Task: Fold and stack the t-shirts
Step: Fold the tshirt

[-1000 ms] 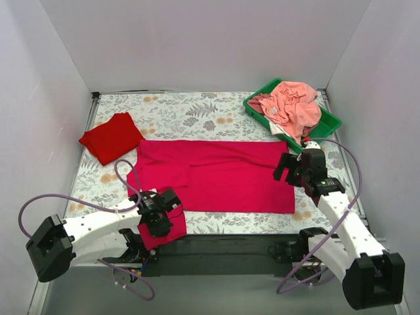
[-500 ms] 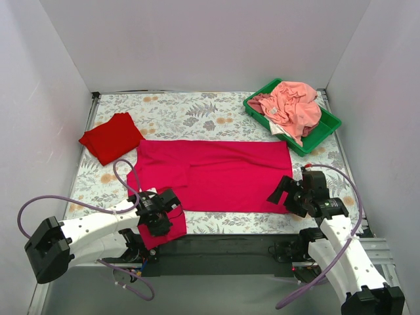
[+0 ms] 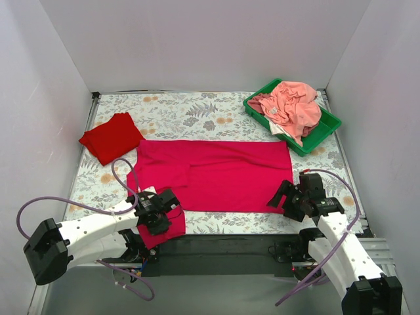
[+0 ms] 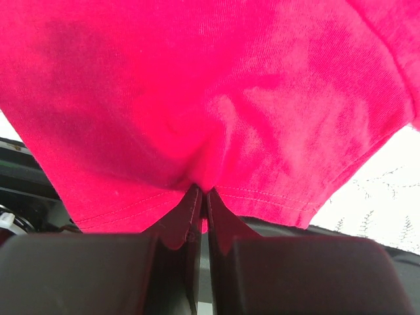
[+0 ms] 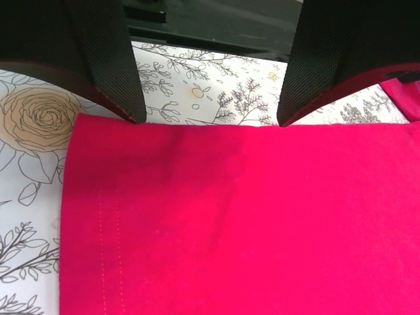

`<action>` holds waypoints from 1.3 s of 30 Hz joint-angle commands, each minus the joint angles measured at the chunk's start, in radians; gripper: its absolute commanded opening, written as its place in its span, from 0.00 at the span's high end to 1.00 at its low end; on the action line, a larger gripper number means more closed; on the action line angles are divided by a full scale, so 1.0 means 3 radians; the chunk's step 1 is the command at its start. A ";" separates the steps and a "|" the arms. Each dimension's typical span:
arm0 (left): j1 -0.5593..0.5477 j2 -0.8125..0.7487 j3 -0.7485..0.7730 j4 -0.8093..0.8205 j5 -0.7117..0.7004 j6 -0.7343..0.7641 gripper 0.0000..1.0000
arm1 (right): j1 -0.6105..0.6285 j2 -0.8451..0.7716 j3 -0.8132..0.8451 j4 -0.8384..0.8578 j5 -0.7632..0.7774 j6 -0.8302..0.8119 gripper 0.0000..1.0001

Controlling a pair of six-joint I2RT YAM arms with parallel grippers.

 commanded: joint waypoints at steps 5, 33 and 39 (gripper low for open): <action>0.0002 -0.0040 0.0111 -0.0036 -0.0326 -0.0515 1.00 | 0.0010 0.0133 -0.0093 0.0205 0.0154 0.0064 0.25; 0.0007 0.0282 0.0714 -0.0312 -0.0873 -0.0408 1.00 | 0.0010 0.0312 0.0224 0.0486 0.0118 -0.0233 0.99; 0.0023 0.0461 0.0960 -0.0343 -0.1088 -0.0193 1.00 | 0.0005 0.0424 0.0418 0.0456 0.0159 -0.0346 0.99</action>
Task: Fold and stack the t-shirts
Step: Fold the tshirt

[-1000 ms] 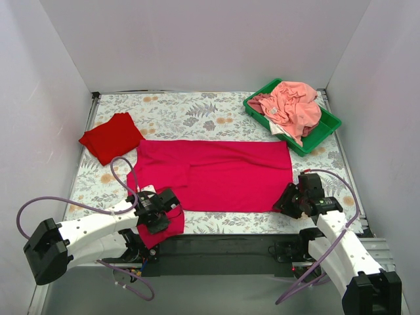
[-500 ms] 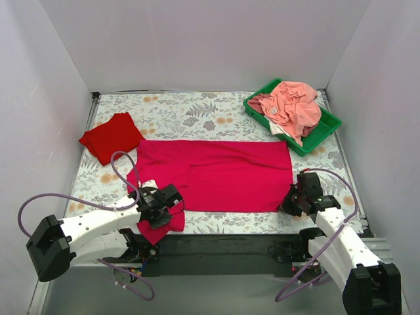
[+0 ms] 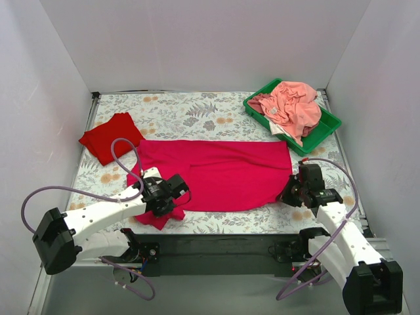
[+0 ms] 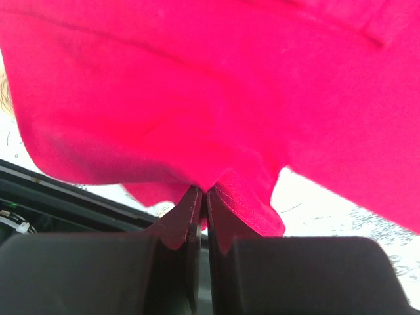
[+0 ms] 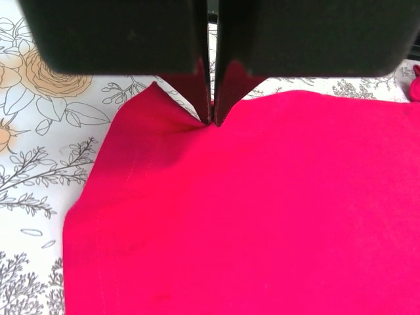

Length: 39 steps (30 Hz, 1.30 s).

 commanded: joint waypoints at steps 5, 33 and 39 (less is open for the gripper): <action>0.0168 0.0285 0.0429 -0.0081 -0.0427 0.0072 1.00 | 0.0010 0.0155 0.0326 0.0060 0.0004 -0.0190 0.99; 0.1089 0.0955 0.1232 0.0736 -0.0617 0.1361 1.00 | 0.0000 0.1122 0.1231 0.0203 0.0280 -0.0507 0.99; 0.1216 0.1047 0.1273 0.0972 -0.0602 0.1474 1.00 | 0.0000 0.1403 0.1456 0.0214 0.0224 -0.0537 0.99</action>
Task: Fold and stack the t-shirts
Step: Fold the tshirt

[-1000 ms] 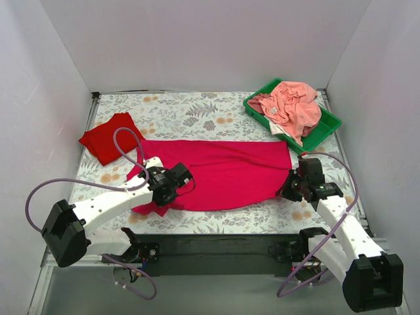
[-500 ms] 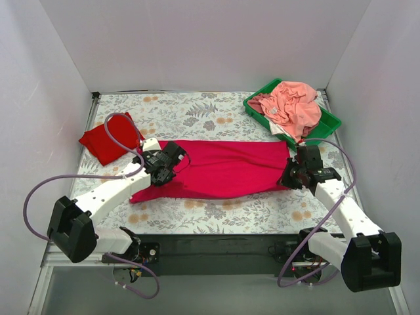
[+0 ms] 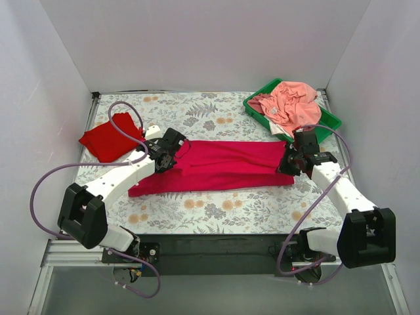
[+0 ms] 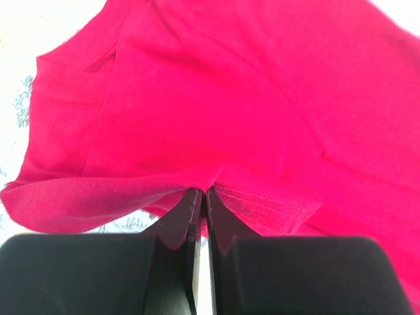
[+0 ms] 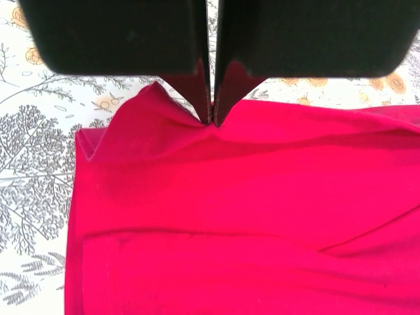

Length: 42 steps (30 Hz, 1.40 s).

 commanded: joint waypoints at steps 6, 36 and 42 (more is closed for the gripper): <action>0.0165 0.0213 0.0221 0.0374 -0.0063 0.0314 1.00 | 0.0000 0.0373 0.0338 0.0135 -0.0037 -0.0059 0.99; 0.0508 0.0179 -0.0109 0.1524 0.1039 0.0764 0.16 | 0.0087 0.0467 0.0354 0.0513 -0.0149 -0.0340 0.02; 0.0447 -0.0006 -0.0509 0.1663 0.1405 0.0642 0.16 | 0.0184 0.0301 -0.0107 0.1025 -0.0876 -0.0366 0.02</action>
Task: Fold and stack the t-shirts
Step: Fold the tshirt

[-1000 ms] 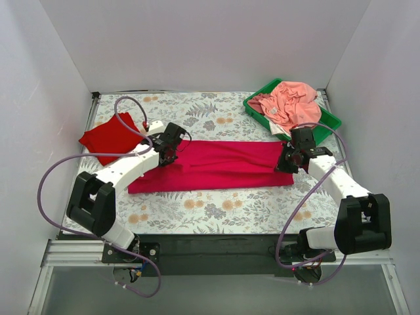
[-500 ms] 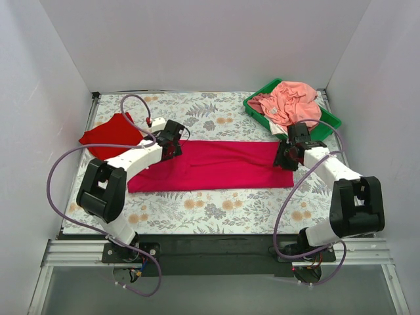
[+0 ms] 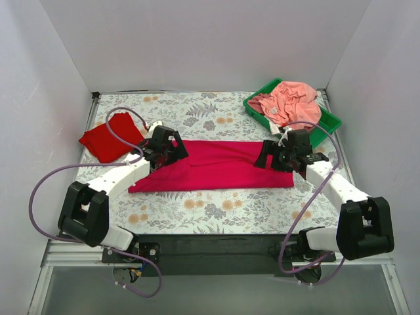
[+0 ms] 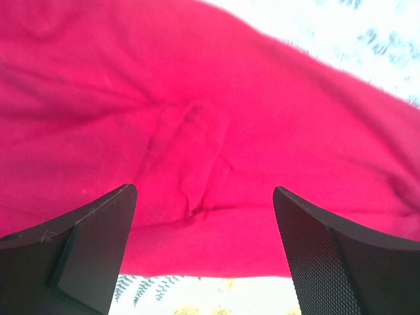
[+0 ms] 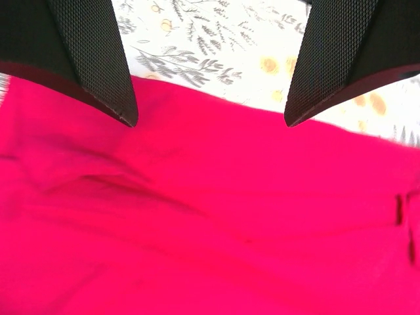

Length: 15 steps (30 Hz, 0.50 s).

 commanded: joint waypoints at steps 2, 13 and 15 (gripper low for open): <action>-0.0031 -0.0005 -0.0211 0.0108 0.0105 -0.0099 0.16 | 0.0048 0.0033 -0.0169 0.0370 -0.0409 -0.0103 0.02; -0.0021 0.0251 -0.0283 0.0200 0.0049 -0.0104 0.13 | 0.0043 0.0432 -0.0302 0.0355 -0.0016 -0.0093 0.02; -0.0016 0.0241 -0.0288 0.0067 -0.0070 -0.0125 0.15 | 0.0048 0.0468 -0.0333 0.0360 0.0066 -0.0052 0.02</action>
